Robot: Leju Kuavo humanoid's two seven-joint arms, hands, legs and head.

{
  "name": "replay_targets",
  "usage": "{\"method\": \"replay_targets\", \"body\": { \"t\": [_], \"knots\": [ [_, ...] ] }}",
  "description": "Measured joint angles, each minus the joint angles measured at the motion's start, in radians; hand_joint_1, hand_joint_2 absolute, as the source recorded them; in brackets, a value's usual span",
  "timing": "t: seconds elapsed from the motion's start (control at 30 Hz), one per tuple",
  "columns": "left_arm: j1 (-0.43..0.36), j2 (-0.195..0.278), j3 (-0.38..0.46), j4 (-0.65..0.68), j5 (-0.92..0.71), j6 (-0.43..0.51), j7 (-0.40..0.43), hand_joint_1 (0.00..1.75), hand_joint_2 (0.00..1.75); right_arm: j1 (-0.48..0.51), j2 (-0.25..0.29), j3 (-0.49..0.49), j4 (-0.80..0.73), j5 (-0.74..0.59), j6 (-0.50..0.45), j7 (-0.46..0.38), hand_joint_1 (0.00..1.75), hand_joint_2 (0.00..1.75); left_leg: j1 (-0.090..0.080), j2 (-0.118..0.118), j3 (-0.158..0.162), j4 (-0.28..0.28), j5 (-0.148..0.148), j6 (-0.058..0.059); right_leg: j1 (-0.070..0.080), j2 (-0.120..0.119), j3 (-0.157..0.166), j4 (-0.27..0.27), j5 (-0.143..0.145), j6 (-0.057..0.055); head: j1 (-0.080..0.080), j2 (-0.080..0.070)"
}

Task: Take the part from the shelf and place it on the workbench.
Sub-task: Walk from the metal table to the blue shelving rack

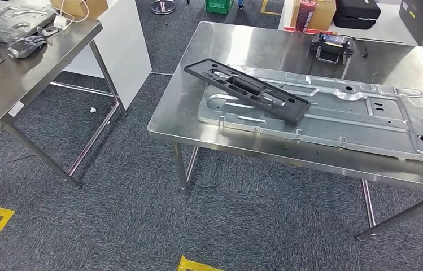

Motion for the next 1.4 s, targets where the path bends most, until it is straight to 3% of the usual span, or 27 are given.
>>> {"method": "replay_targets", "body": {
  "t": [0.07, 0.17, 0.2, 0.23, 0.3, 0.33, 0.37, 0.43, 0.5, 0.57, 0.6, 0.63, 0.7, 0.77, 0.83, 0.87, 0.9, 0.93, 1.0, 1.07, 1.1, 1.17, 1.2, 1.27, 1.33, 1.37, 1.4],
  "knots": [
    [0.000, -0.067, 0.051, 0.003, -0.104, -0.019, 0.009, 0.00, 0.00, -0.006, 0.015, -0.012, 0.000, -0.003, -0.001, 0.024, 0.00, 0.00, -0.004, -0.002, 0.063, -0.095, -0.025, 0.013, 0.000, -0.003, -0.014, 0.019, 0.009, 0.016, 0.001, 0.000],
    [0.014, -0.161, 0.107, 0.018, -0.185, -0.020, 0.019, 0.00, 0.00, -0.009, 0.040, -0.030, -0.001, -0.004, -0.002, 0.044, 0.00, 0.00, -0.011, 0.000, 0.053, -0.109, -0.020, 0.054, -0.004, -0.003, -0.018, 0.020, 0.021, 0.041, 0.007, 0.000],
    [0.017, -0.182, 0.119, 0.023, -0.191, -0.016, 0.019, 0.00, 0.00, -0.008, 0.046, -0.035, 0.000, -0.004, -0.003, 0.046, 0.00, 0.00, -0.012, 0.002, 0.043, -0.109, -0.009, 0.067, -0.007, 0.001, -0.024, 0.032, -0.001, 0.047, 0.009, 0.000],
    [0.019, -0.198, 0.129, 0.026, -0.194, -0.014, 0.020, 0.00, 0.00, -0.008, 0.052, -0.038, 0.000, -0.004, -0.003, 0.047, 0.00, 0.00, -0.012, 0.004, 0.030, -0.111, 0.005, 0.078, -0.008, 0.005, -0.034, 0.061, -0.045, 0.051, 0.011, 0.000],
    [0.026, -0.223, 0.139, 0.030, -0.196, -0.027, 0.034, 0.00, 0.00, -0.009, 0.061, -0.043, -0.001, -0.004, -0.001, 0.049, 0.00, 0.00, -0.018, 0.005, -0.001, -0.110, 0.029, 0.090, -0.008, 0.012, -0.058, 0.170, -0.161, 0.053, 0.015, 0.000],
    [0.033, -0.233, 0.138, 0.033, -0.197, -0.042, 0.050, 0.00, 0.00, -0.010, 0.064, -0.045, -0.001, -0.004, 0.001, 0.050, 0.00, 0.00, -0.022, 0.005, -0.019, -0.108, 0.042, 0.093, -0.007, 0.014, -0.066, 0.230, -0.198, 0.052, 0.016, 0.000],
    [0.040, -0.242, 0.134, 0.038, -0.198, -0.059, 0.069, 0.00, 0.00, -0.012, 0.066, -0.049, -0.001, -0.004, 0.002, 0.050, 0.00, 0.00, -0.026, 0.005, -0.036, -0.105, 0.054, 0.094, -0.005, 0.016, -0.063, 0.275, -0.207, 0.050, 0.016, 0.000],
    [0.052, -0.257, 0.121, 0.062, -0.189, -0.085, 0.109, 0.00, 0.00, -0.016, 0.071, -0.055, -0.001, -0.002, 0.002, 0.051, 0.00, 0.00, -0.036, 0.005, -0.070, -0.098, 0.076, 0.095, 0.002, 0.017, -0.014, 0.279, -0.164, 0.037, 0.016, 0.000],
    [0.061, -0.270, 0.095, 0.110, -0.152, -0.104, 0.160, 0.00, 0.00, -0.023, 0.075, -0.057, -0.001, 0.005, 0.003, 0.056, 0.00, 0.00, -0.042, 0.005, -0.092, -0.094, 0.096, 0.095, 0.017, 0.020, 0.101, 0.153, -0.127, 0.010, 0.015, 0.000],
    [0.090, -0.281, 0.033, 0.153, -0.060, -0.150, 0.254, 0.00, 0.00, -0.033, 0.076, -0.057, -0.001, 0.022, 0.011, 0.069, 0.00, 0.00, -0.044, 0.006, -0.103, -0.093, 0.116, 0.089, 0.034, 0.021, 0.208, 0.001, -0.142, -0.014, 0.016, 0.000],
    [0.119, -0.285, -0.019, 0.162, 0.016, -0.191, 0.324, 0.00, 0.00, -0.037, 0.076, -0.057, -0.001, 0.033, 0.018, 0.078, 0.00, 0.00, -0.042, 0.009, -0.105, -0.094, 0.126, 0.084, 0.041, 0.021, 0.231, -0.042, -0.151, -0.021, 0.018, 0.000],
    [0.156, -0.287, -0.091, 0.158, 0.108, -0.241, 0.408, 0.00, 0.00, -0.039, 0.077, -0.057, -0.001, 0.046, 0.027, 0.089, 0.00, 0.00, -0.040, 0.012, -0.107, -0.097, 0.136, 0.078, 0.044, 0.020, 0.232, -0.061, -0.149, -0.025, 0.020, 0.000],
    [0.237, -0.289, -0.272, 0.130, 0.270, -0.343, 0.566, 0.00, 0.00, -0.039, 0.079, -0.056, -0.001, 0.071, 0.043, 0.110, 0.00, 0.00, -0.037, 0.010, -0.115, -0.090, 0.129, 0.068, 0.040, 0.017, 0.214, -0.070, -0.123, -0.031, 0.021, 0.000],
    [0.286, -0.289, -0.429, 0.107, 0.336, -0.415, 0.646, 0.00, 0.00, -0.041, 0.081, -0.055, -0.001, 0.091, 0.054, 0.122, 0.00, 0.00, -0.036, 0.002, -0.135, -0.030, 0.044, 0.058, 0.030, 0.008, 0.188, -0.078, -0.090, -0.035, 0.019, 0.000],
    [0.300, -0.290, -0.519, 0.104, 0.336, -0.462, 0.658, 0.00, 0.00, -0.046, 0.080, -0.053, -0.001, 0.105, 0.062, 0.127, 0.00, 0.00, -0.028, -0.001, -0.154, 0.087, -0.056, 0.046, 0.027, 0.001, 0.151, -0.073, -0.064, -0.034, 0.016, 0.000],
    [0.304, -0.290, -0.547, 0.104, 0.330, -0.478, 0.658, 0.00, 0.00, -0.048, 0.078, -0.052, -0.001, 0.109, 0.065, 0.127, 0.00, 0.00, -0.023, 0.000, -0.154, 0.140, -0.071, 0.040, 0.025, -0.001, 0.130, -0.067, -0.053, -0.031, 0.016, 0.000],
    [0.307, -0.290, -0.569, 0.104, 0.324, -0.489, 0.657, 0.00, 0.00, -0.051, 0.077, -0.051, -0.001, 0.111, 0.068, 0.128, 0.00, 0.00, -0.019, 0.000, -0.144, 0.170, -0.061, 0.034, 0.023, -0.003, 0.107, -0.058, -0.042, -0.026, 0.016, 0.000],
    [0.311, -0.290, -0.585, 0.104, 0.321, -0.493, 0.657, 0.00, 0.00, -0.053, 0.076, -0.049, -0.001, 0.111, 0.070, 0.128, 0.00, 0.00, -0.016, 0.000, -0.119, 0.169, -0.032, 0.029, 0.019, -0.003, 0.084, -0.045, -0.034, -0.021, 0.016, 0.000],
    [0.316, -0.288, -0.612, 0.103, 0.317, -0.497, 0.656, 0.00, 0.00, -0.055, 0.075, -0.047, -0.001, 0.111, 0.071, 0.128, 0.00, 0.00, -0.011, -0.001, -0.024, 0.067, 0.003, 0.019, 0.011, -0.003, 0.039, -0.012, -0.023, -0.007, 0.015, 0.000],
    [0.318, -0.287, -0.632, 0.102, 0.314, -0.497, 0.655, 0.00, 0.00, -0.057, 0.074, -0.044, -0.001, 0.111, 0.071, 0.128, 0.00, 0.00, -0.013, -0.003, 0.057, -0.059, -0.023, 0.025, 0.009, -0.001, 0.006, 0.020, -0.013, 0.008, 0.014, 0.000],
    [0.320, -0.287, -0.639, 0.102, 0.311, -0.500, 0.654, 0.00, 0.00, -0.058, 0.073, -0.043, -0.001, 0.111, 0.071, 0.128, 0.00, 0.00, -0.017, -0.003, 0.070, -0.090, -0.039, 0.032, 0.010, 0.001, -0.002, 0.028, -0.005, 0.015, 0.013, 0.000],
    [0.325, -0.288, -0.647, 0.102, 0.299, -0.515, 0.648, 0.00, 0.00, -0.057, 0.073, -0.040, -0.001, 0.115, 0.071, 0.124, 0.00, 0.00, -0.020, 0.004, 0.058, -0.100, -0.034, 0.055, 0.008, 0.005, -0.011, 0.030, 0.011, 0.028, 0.010, 0.000],
    [0.326, -0.287, -0.648, 0.102, 0.284, -0.531, 0.643, 0.00, 0.00, -0.056, 0.072, -0.039, -0.001, 0.119, 0.072, 0.122, 0.00, 0.00, -0.020, 0.009, 0.049, -0.100, -0.024, 0.067, 0.005, 0.008, -0.017, 0.032, 0.005, 0.035, 0.009, 0.000],
    [0.323, -0.286, -0.647, 0.103, 0.239, -0.568, 0.632, 0.00, 0.00, -0.053, 0.071, -0.037, 0.000, 0.131, 0.075, 0.119, 0.00, 0.00, -0.019, 0.020, 0.023, -0.104, 0.000, 0.086, 0.000, 0.013, -0.036, 0.081, -0.068, 0.045, 0.010, 0.000],
    [0.312, -0.286, -0.635, 0.109, 0.182, -0.601, 0.617, 0.00, 0.00, -0.053, 0.069, -0.034, 0.000, 0.142, 0.083, 0.120, 0.00, 0.00, -0.022, 0.029, -0.008, -0.103, 0.024, 0.094, -0.001, 0.016, -0.059, 0.185, -0.172, 0.052, 0.011, 0.000],
    [0.304, -0.286, -0.625, 0.115, 0.154, -0.612, 0.606, 0.00, 0.00, -0.053, 0.068, -0.033, 0.000, 0.145, 0.087, 0.121, 0.00, 0.00, -0.024, 0.034, -0.025, -0.102, 0.035, 0.095, -0.001, 0.016, -0.063, 0.237, -0.198, 0.054, 0.011, 0.000],
    [0.294, -0.286, -0.611, 0.123, 0.124, -0.620, 0.593, 0.00, 0.00, -0.054, 0.066, -0.032, 0.000, 0.148, 0.090, 0.123, 0.00, 0.00, -0.026, 0.040, -0.041, -0.099, 0.046, 0.095, 0.000, 0.016, -0.056, 0.268, -0.198, 0.054, 0.010, 0.000]
  ]
}}
